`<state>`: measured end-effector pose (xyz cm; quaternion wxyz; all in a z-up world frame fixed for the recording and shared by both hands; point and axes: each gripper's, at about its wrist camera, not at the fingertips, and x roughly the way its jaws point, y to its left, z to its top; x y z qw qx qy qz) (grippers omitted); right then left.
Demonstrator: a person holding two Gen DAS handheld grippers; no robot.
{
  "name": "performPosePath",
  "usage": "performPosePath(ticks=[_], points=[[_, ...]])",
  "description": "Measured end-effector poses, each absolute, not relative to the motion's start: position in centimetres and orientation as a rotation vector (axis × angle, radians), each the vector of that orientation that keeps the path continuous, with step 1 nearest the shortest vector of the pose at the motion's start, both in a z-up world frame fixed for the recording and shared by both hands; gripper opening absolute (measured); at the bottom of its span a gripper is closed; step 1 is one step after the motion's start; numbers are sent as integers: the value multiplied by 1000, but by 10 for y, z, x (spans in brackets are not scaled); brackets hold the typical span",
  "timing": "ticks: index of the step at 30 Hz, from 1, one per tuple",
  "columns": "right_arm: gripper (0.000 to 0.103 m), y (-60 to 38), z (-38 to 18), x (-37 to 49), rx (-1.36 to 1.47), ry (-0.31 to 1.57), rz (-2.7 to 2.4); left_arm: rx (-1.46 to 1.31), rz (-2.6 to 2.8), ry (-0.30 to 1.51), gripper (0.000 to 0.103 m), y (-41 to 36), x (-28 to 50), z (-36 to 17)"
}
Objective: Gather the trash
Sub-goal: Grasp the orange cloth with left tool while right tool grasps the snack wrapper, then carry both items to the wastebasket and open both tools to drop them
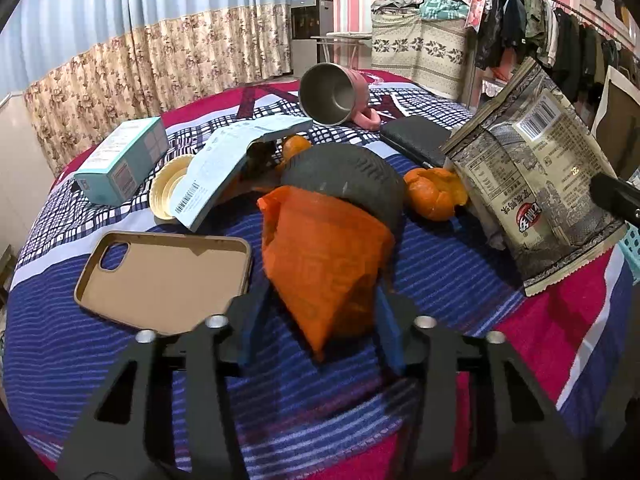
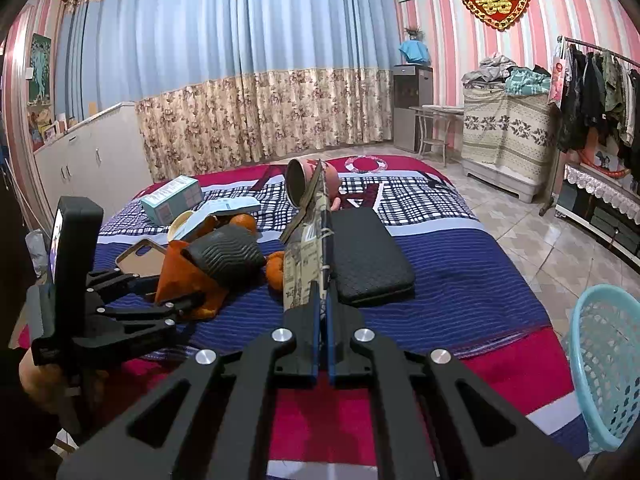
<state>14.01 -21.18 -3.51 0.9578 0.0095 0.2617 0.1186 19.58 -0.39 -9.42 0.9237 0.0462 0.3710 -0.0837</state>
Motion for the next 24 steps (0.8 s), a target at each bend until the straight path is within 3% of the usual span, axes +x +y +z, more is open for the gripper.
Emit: performPosePath(ticks=[3, 4, 17, 24], points=[[3, -214, -33, 137, 11, 525, 232, 74, -182, 764, 19, 0, 190, -93], [3, -214, -32, 135, 12, 522, 228, 67, -182, 764, 17, 2, 189, -93], [2, -227, -26, 128, 52, 489, 218, -1, -125, 658, 10, 39, 158, -41], [2, -245, -5, 115, 62, 436, 181, 24, -154, 622, 10, 21, 155, -20]])
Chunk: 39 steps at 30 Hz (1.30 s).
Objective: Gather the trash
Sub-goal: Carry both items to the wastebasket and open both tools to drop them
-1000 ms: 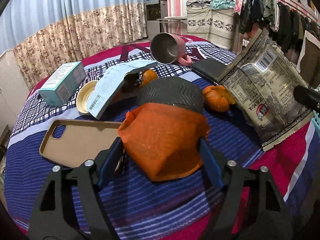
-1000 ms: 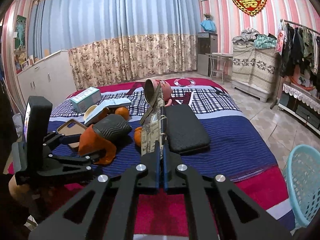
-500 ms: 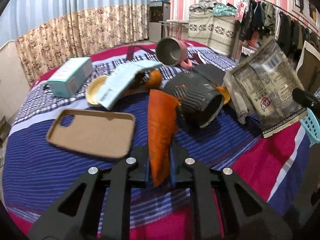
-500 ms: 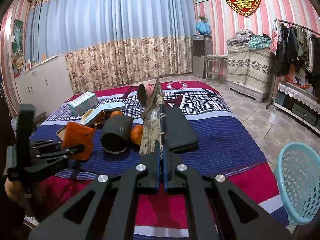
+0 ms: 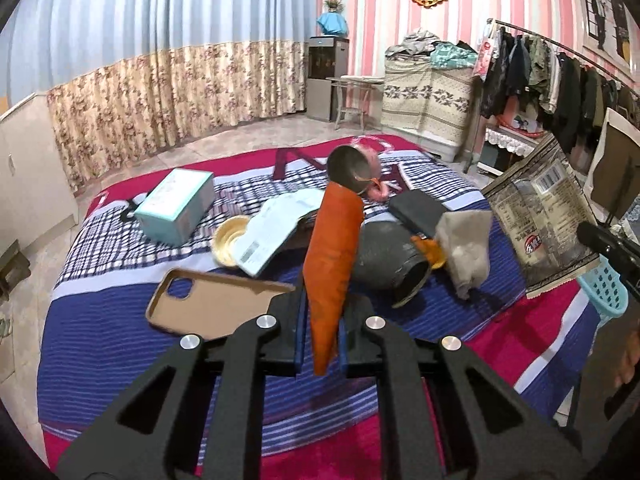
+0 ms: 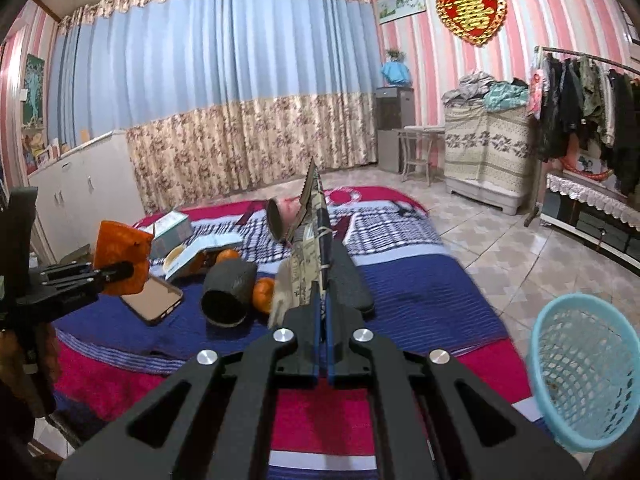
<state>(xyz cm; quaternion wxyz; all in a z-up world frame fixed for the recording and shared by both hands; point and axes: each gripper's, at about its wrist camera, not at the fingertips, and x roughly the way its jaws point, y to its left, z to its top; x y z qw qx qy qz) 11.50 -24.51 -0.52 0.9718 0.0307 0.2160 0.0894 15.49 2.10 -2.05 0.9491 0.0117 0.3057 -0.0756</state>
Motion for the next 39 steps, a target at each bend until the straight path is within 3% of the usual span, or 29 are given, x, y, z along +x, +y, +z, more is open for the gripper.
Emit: performPosePath(ticks=[19, 39], points=[[2, -414, 12, 57, 104, 406, -240, 125, -469, 519, 10, -173, 168, 5], [2, -536, -22, 20, 181, 441, -485, 263, -751, 552, 10, -360, 155, -38]])
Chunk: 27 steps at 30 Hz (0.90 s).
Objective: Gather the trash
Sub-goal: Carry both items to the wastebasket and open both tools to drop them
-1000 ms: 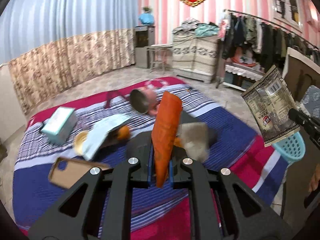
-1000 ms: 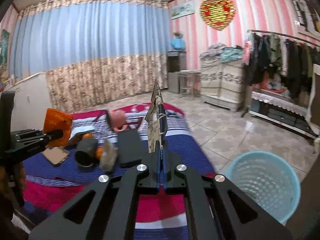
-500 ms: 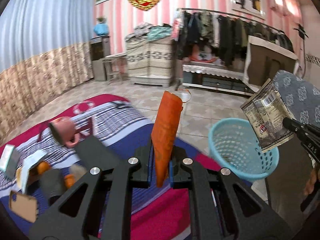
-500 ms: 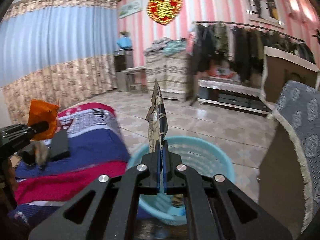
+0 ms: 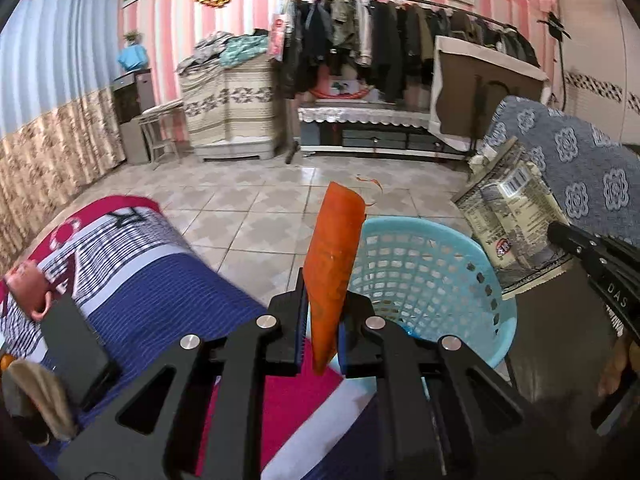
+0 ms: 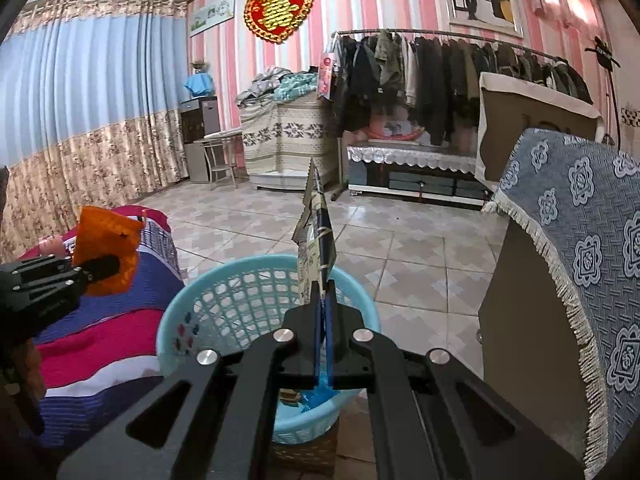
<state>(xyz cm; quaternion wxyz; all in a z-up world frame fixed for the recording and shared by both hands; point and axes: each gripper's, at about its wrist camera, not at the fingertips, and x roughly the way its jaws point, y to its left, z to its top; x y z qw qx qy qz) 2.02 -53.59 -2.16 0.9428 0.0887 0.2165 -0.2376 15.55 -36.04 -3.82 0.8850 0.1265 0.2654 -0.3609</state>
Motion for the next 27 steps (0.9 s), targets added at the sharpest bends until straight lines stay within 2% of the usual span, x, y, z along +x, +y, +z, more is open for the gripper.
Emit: performPosePath(ticks=[8, 11, 13, 15, 19, 22, 27], points=[[2, -554, -37, 23, 211, 454, -500, 251, -843, 604, 12, -403, 171, -57], [2, -559, -42, 28, 215, 465, -503, 285, -838, 607, 29, -420, 177, -66], [2, -560, -45, 30, 218, 469, -501, 288, -828, 614, 50, -425, 183, -71], [2, -559, -47, 32, 217, 472, -499, 294, -808, 606, 60, -426, 187, -74], [2, -560, -48, 37, 211, 478, -494, 262, -764, 606, 73, -411, 196, -71], [2, -557, -47, 41, 210, 476, -489, 222, -704, 588, 88, -391, 205, -64], [2, -553, -49, 54, 234, 471, -480, 182, -619, 563, 91, -363, 211, -52]])
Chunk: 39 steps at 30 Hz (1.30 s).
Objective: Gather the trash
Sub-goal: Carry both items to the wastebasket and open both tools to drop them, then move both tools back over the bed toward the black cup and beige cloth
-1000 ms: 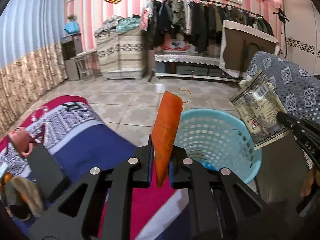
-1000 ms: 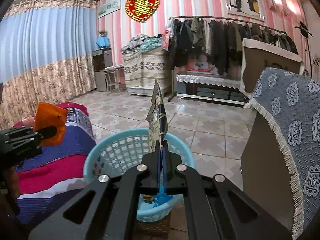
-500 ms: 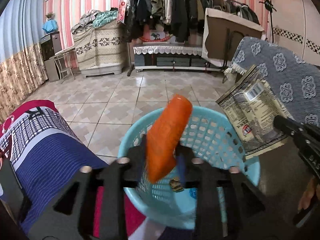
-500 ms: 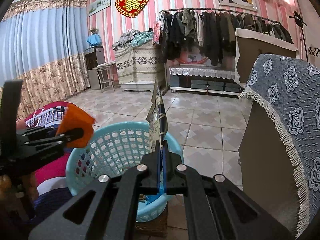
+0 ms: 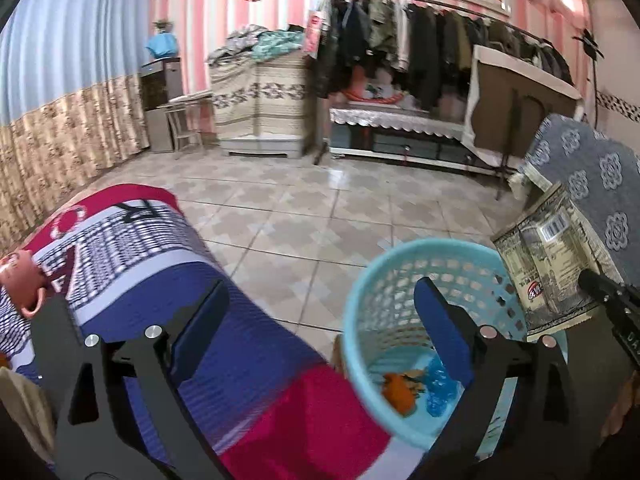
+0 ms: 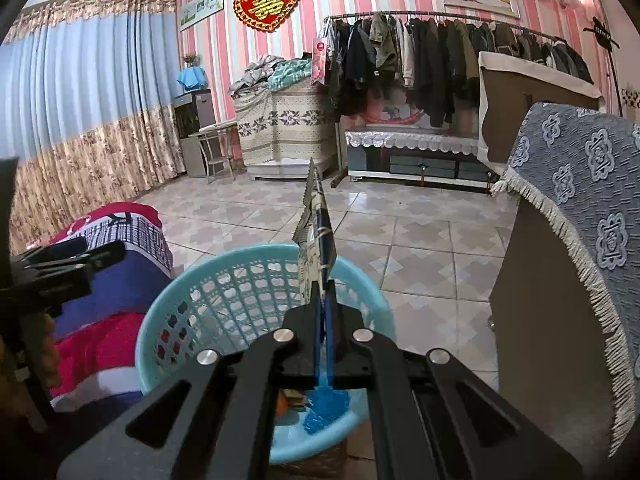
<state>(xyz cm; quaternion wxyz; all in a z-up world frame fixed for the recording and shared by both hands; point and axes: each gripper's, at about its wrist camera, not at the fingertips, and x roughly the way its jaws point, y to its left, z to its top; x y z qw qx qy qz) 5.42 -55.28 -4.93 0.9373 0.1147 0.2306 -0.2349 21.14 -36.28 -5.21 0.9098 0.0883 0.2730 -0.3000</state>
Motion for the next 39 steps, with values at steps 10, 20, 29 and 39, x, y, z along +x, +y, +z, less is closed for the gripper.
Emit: performPosePath(ticks=[10, 20, 29, 39], points=[[31, -541, -67, 91, 211, 522, -474, 172, -528, 539, 93, -327, 219, -39], [89, -522, -67, 81, 153, 502, -485, 124, -453, 530, 93, -273, 221, -21], [90, -477, -35, 81, 85, 454, -435, 106, -356, 506, 94, -201, 208, -4], [91, -405, -13, 96, 37, 429, -320, 76, -215, 507, 97, -103, 191, 3]])
